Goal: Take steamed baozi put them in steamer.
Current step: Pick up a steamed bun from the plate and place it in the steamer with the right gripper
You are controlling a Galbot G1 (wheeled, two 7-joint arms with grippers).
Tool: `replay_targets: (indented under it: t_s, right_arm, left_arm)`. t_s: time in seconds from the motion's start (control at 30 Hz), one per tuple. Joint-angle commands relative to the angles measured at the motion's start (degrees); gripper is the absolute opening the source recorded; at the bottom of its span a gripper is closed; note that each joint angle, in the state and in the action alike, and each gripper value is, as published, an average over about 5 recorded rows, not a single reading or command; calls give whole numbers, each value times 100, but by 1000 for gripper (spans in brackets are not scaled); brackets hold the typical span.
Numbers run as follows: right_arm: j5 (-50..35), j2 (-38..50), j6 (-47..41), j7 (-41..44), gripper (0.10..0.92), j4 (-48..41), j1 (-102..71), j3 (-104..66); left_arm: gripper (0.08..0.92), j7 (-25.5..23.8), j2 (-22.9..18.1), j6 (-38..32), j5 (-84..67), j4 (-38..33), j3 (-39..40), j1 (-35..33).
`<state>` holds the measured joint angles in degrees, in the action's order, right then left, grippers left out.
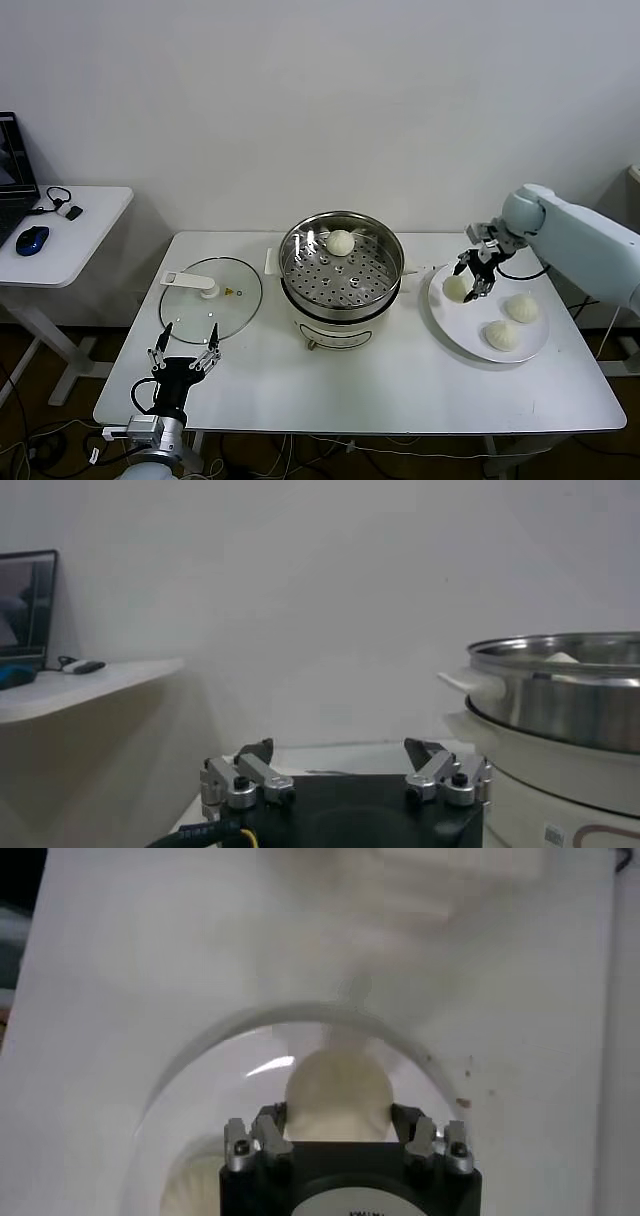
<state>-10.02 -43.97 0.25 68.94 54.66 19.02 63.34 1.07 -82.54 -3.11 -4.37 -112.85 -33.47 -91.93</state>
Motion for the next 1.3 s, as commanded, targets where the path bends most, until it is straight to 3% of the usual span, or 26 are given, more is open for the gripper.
replay_targets:
  t_s: [0.03,0.53,1.03,1.3]
  right_arm:
    - [-1218,271,-182,18,687,869,1709,1031]
    - [-2164,-996,-672,-40,687,894,2540,1452]
    - [-1778,-3062,-802,-124,687,-504,1495,1013]
    - [-1620,-3649,-780,-134,687,-948,1138,999]
  left_arm:
    - [823,19,0,19,40,-23,18,-5]
    - [823,49,-9,48,59,-79,68,1]
    - [823,52,29,51,90,-155,-11,-81]
    - [823,51,30,38,73,-123,-15,-78]
